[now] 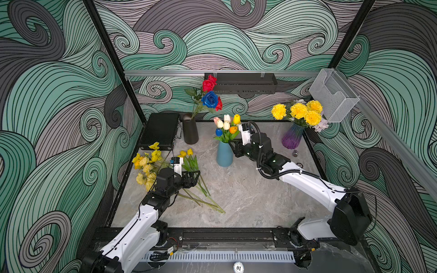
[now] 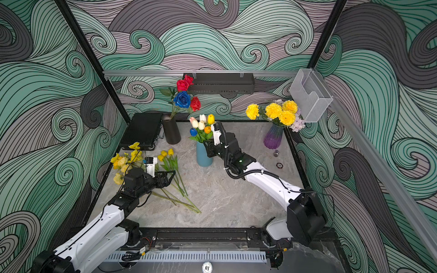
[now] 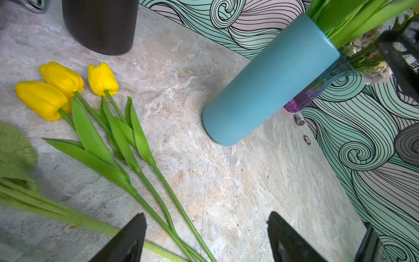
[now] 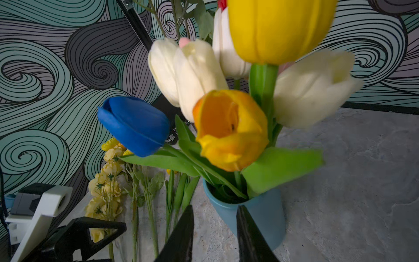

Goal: Pick out yellow flowers from the vase
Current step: Place the flower at the center of the board, then pick up the flower from the vase.

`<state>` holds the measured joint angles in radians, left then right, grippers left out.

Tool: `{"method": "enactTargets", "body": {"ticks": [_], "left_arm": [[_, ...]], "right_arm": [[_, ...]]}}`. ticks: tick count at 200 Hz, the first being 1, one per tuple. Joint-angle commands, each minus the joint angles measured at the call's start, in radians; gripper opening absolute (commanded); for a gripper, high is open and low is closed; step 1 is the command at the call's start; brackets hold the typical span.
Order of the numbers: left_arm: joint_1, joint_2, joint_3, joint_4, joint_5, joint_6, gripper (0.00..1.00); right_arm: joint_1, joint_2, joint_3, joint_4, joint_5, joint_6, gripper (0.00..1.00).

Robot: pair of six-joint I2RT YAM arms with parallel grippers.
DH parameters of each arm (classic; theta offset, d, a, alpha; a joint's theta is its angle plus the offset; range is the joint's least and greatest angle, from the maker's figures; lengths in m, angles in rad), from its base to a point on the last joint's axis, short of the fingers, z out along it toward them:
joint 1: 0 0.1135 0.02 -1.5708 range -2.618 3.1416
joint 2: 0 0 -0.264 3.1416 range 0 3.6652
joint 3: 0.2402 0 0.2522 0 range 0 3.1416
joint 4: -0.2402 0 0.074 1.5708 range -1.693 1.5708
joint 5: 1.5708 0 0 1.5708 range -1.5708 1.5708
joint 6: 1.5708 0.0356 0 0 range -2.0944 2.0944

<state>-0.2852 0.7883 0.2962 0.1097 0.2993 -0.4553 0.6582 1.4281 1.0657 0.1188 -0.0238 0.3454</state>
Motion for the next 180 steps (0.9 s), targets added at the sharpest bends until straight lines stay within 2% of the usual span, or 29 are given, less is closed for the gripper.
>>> {"method": "enactTargets", "body": {"ticks": [1, 68, 109, 180], "left_arm": [[0.001, 0.002, 0.0, 0.06, 0.029, 0.036, 0.84], [0.002, 0.01, 0.004, 0.067, 0.028, 0.041, 0.84], [0.001, 0.006, 0.002, 0.066, 0.019, 0.038, 0.84], [0.001, 0.02, 0.003, 0.077, 0.018, 0.037, 0.84]], "right_arm": [[0.001, 0.01, 0.028, 0.059, 0.045, 0.037, 0.3], [0.002, 0.06, 0.068, 0.069, 0.069, 0.02, 0.27], [0.001, 0.078, 0.076, 0.068, 0.126, 0.023, 0.22], [0.003, 0.112, 0.08, 0.091, 0.136, 0.032, 0.21]]}}
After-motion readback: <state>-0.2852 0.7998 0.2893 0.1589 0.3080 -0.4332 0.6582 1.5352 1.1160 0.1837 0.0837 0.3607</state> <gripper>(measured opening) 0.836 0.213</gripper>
